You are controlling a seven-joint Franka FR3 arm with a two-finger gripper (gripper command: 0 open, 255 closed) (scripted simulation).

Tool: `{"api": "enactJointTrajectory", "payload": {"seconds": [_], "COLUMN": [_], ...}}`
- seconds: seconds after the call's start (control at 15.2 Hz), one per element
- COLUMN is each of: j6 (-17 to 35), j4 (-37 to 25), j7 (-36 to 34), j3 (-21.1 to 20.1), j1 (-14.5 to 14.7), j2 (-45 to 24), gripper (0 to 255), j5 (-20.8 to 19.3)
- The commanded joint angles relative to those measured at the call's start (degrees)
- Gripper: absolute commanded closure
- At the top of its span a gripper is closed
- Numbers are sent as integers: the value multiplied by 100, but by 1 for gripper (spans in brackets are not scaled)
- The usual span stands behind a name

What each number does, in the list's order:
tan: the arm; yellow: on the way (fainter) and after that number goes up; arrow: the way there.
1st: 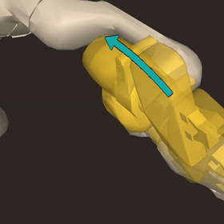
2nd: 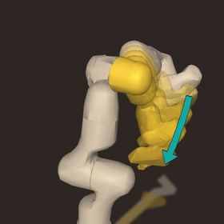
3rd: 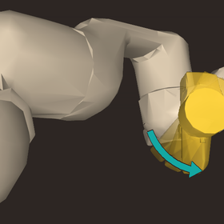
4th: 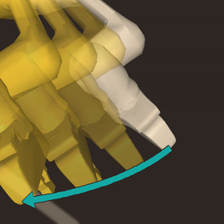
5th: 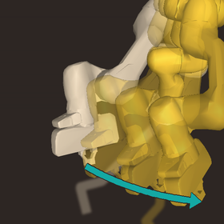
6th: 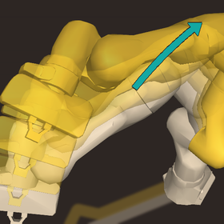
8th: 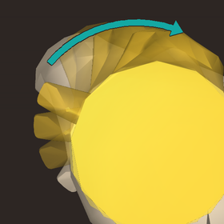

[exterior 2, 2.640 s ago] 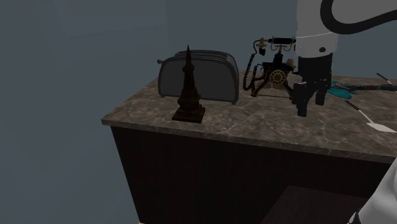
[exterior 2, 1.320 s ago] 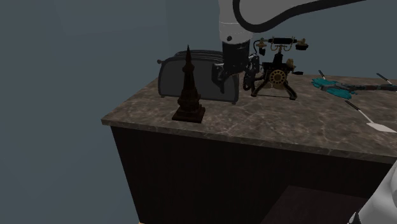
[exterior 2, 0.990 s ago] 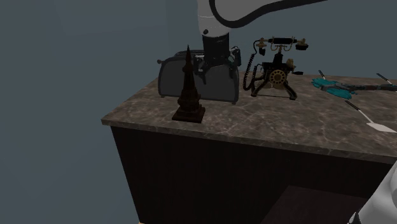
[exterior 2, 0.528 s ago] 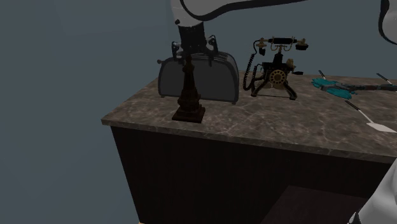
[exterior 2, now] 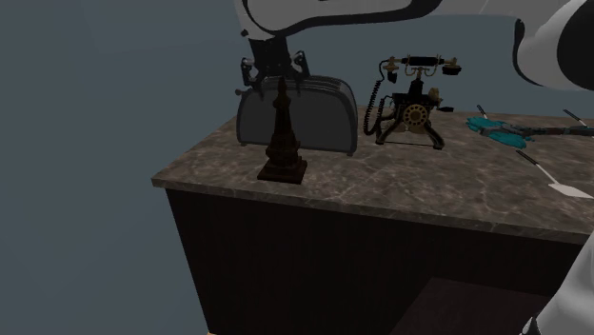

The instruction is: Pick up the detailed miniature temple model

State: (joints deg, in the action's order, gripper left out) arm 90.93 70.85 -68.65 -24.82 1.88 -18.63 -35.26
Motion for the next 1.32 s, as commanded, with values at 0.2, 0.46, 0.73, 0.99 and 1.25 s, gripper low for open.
{"api": "enactJointTrajectory", "payload": {"seconds": [0.2,0.46,0.73,0.99,1.25], "j6": [353,356,357,276,-49], "j4": [475,479,482,372,-84], "j7": [-154,-153,-152,-120,17], "j3": [6,6,6,4,1], "j1": [-88,-91,-92,-71,18], "j2": [100,103,105,79,-30], "gripper": [0,255,255,255,255], "j5": [31,33,34,26,-16]}}
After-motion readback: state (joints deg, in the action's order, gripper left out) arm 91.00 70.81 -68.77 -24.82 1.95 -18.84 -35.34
